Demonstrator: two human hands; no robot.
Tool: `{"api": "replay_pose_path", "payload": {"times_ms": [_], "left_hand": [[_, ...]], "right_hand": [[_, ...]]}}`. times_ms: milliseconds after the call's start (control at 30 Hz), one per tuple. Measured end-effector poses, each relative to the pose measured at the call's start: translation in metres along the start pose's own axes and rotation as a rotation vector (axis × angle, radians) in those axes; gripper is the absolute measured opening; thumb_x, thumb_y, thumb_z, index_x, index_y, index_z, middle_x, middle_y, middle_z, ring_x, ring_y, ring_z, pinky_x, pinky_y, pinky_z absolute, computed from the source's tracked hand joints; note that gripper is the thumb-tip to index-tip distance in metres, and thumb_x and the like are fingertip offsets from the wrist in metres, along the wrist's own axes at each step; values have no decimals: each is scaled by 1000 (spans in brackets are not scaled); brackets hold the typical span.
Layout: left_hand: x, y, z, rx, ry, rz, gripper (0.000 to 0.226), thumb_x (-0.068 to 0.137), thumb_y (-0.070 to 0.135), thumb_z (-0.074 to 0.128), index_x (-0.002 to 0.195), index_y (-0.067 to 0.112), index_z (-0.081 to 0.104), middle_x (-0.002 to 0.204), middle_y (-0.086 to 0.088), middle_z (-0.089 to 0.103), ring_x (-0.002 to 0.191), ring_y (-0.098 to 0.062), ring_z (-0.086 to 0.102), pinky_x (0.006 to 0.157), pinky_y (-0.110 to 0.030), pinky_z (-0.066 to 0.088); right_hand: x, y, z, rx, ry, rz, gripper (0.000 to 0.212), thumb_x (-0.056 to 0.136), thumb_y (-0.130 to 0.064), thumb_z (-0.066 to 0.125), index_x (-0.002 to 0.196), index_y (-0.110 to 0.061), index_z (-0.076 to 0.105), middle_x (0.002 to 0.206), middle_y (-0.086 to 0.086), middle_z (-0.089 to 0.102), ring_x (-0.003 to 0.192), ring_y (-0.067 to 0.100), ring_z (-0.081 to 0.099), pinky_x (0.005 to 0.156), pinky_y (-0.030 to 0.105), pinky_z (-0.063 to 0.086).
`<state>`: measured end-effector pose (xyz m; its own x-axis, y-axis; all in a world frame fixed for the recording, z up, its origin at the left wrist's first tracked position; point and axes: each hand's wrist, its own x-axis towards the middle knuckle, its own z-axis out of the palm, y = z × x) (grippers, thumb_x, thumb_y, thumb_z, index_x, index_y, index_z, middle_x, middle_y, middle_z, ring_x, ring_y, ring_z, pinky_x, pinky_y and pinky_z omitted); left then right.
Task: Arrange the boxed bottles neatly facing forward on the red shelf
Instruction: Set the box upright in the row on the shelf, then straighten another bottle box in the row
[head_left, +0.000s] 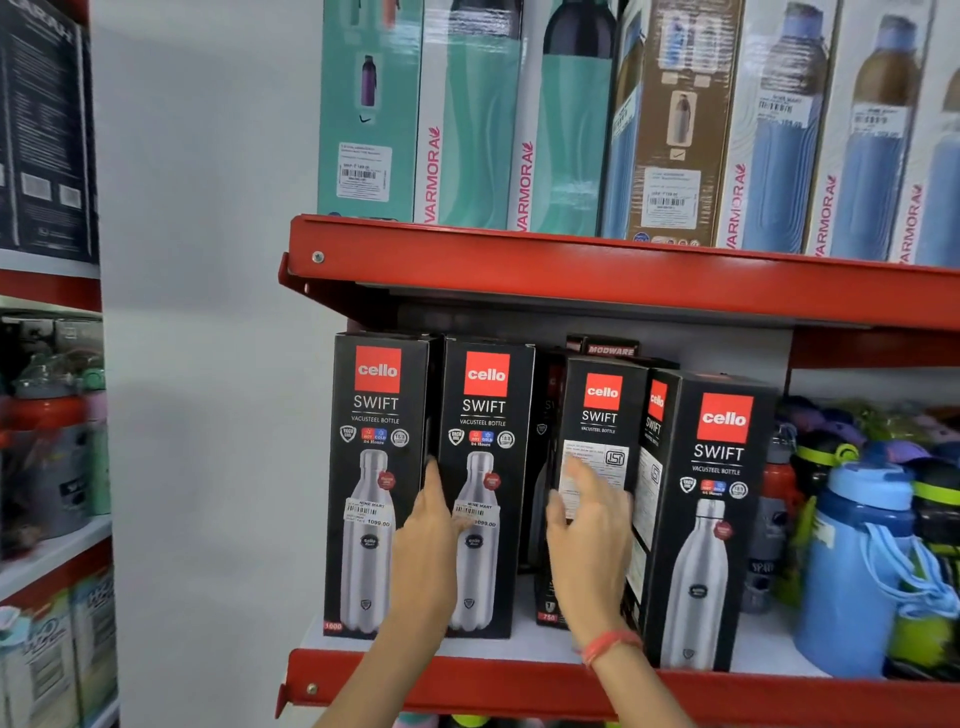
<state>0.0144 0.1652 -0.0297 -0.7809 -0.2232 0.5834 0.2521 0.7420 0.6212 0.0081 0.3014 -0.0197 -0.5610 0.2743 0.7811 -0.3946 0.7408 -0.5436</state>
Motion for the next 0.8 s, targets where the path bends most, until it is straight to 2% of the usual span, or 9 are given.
{"api": "replay_pose_path", "payload": {"times_ms": [67, 133, 233, 333, 467, 500, 600, 700, 800], "left_hand": [[-11, -6, 2, 111, 48, 115, 84, 82, -4, 67, 149, 6, 17, 146, -15, 45, 96, -25, 69, 66, -26, 52], [-20, -8, 2, 164, 64, 199, 91, 62, -21, 73, 142, -2, 34, 144, -21, 46, 106, -30, 68, 61, -22, 55], [-25, -5, 1, 251, 139, 341, 91, 48, -28, 75, 132, -5, 48, 134, -27, 54, 116, -37, 60, 69, -25, 60], [-22, -3, -4, 139, 119, 328, 70, 68, -12, 75, 132, 1, 51, 133, -23, 54, 119, -35, 55, 88, -37, 57], [-22, -3, 3, 125, 21, 470, 69, 65, -16, 75, 129, 1, 53, 125, -18, 59, 103, -27, 64, 74, -32, 60], [-21, -2, 7, 107, 9, 480, 64, 72, -14, 71, 130, 3, 52, 127, -16, 58, 104, -25, 65, 78, -31, 59], [-18, 5, 16, -78, -29, 344, 49, 94, 1, 47, 140, 17, 41, 140, -5, 51, 118, -16, 58, 93, -21, 47], [-15, 15, 17, -237, -84, 271, 47, 97, 5, 46, 141, 20, 40, 139, -6, 53, 121, -12, 55, 93, -2, 36], [-12, 27, 15, -401, -177, 229, 52, 95, 12, 54, 143, 16, 35, 141, -4, 52, 127, -14, 51, 100, -15, 37]], "right_hand": [[-5, 3, -2, -209, 81, 24, 63, 82, -19, 66, 138, -8, 40, 134, 15, 48, 120, 31, 40, 95, 38, 48], [-8, 4, -1, -304, -10, 101, 83, 81, -27, 67, 146, -3, 21, 145, 24, 31, 126, 37, 31, 99, 47, 45], [-7, 4, 5, -399, -86, 171, 97, 82, -36, 65, 148, -2, 3, 151, 28, 18, 129, 41, 29, 99, 48, 46], [-3, 1, 12, -392, -47, 204, 103, 78, -40, 69, 148, -2, 4, 147, 30, 24, 122, 41, 35, 91, 48, 49], [4, 2, 14, -342, -27, 244, 110, 75, -46, 71, 150, -6, 2, 138, 28, 34, 116, 37, 36, 92, 42, 45], [3, 3, 13, -324, -29, 240, 111, 74, -45, 72, 150, -7, 1, 138, 28, 33, 116, 37, 34, 95, 41, 43], [-6, 6, 3, -226, -21, 199, 116, 70, -39, 77, 150, -11, -3, 139, 27, 29, 116, 36, 30, 100, 42, 40], [-19, 8, -15, -96, -27, 161, 118, 69, -37, 79, 150, -19, -5, 141, 22, 28, 120, 31, 26, 99, 42, 38], [-25, 3, -37, -19, -4, 103, 118, 68, -44, 77, 147, -28, -9, 142, 20, 29, 124, 29, 25, 102, 39, 32]]}}
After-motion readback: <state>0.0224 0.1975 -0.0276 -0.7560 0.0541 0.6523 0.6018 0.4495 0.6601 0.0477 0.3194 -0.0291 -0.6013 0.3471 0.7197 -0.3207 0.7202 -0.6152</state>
